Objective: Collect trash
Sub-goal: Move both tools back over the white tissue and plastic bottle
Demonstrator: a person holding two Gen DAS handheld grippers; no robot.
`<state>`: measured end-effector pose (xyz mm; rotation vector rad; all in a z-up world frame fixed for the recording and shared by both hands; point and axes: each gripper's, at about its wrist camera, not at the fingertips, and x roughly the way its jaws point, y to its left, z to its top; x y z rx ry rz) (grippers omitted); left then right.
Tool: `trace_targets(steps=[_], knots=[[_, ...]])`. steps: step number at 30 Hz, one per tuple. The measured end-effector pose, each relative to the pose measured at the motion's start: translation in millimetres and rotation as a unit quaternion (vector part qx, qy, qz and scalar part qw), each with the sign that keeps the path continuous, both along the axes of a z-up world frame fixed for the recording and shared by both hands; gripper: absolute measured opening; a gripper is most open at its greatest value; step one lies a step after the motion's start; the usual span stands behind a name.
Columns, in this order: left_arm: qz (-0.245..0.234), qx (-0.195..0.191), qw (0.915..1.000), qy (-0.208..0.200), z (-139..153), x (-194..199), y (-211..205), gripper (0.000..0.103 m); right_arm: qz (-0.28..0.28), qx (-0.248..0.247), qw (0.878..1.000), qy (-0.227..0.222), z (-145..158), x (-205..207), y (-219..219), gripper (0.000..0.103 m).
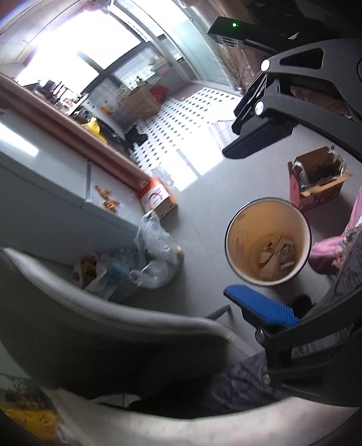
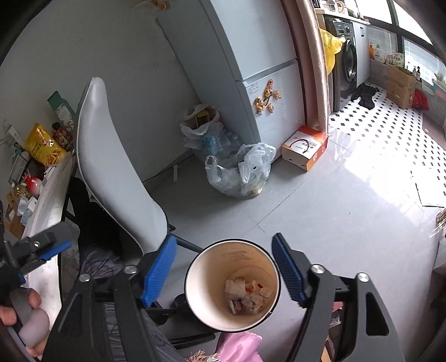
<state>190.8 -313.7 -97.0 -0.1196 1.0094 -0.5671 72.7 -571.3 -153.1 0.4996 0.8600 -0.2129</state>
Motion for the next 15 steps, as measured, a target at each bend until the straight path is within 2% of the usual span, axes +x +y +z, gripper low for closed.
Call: trace_targets(steps=[10,15], knots=[[0.068,-0.006,0.9972,-0.03,33.1,-1.5,73.4,0.097,0.041,-0.006,0.999,-0.021,21.6,18.9,43.2,0.094],[0.116,-0.009,0.9921,-0.048,47.3,-5.4,122.5,0.097,0.07,-0.006,0.997,-0.033,37.0,28.8,74.7,0.095]])
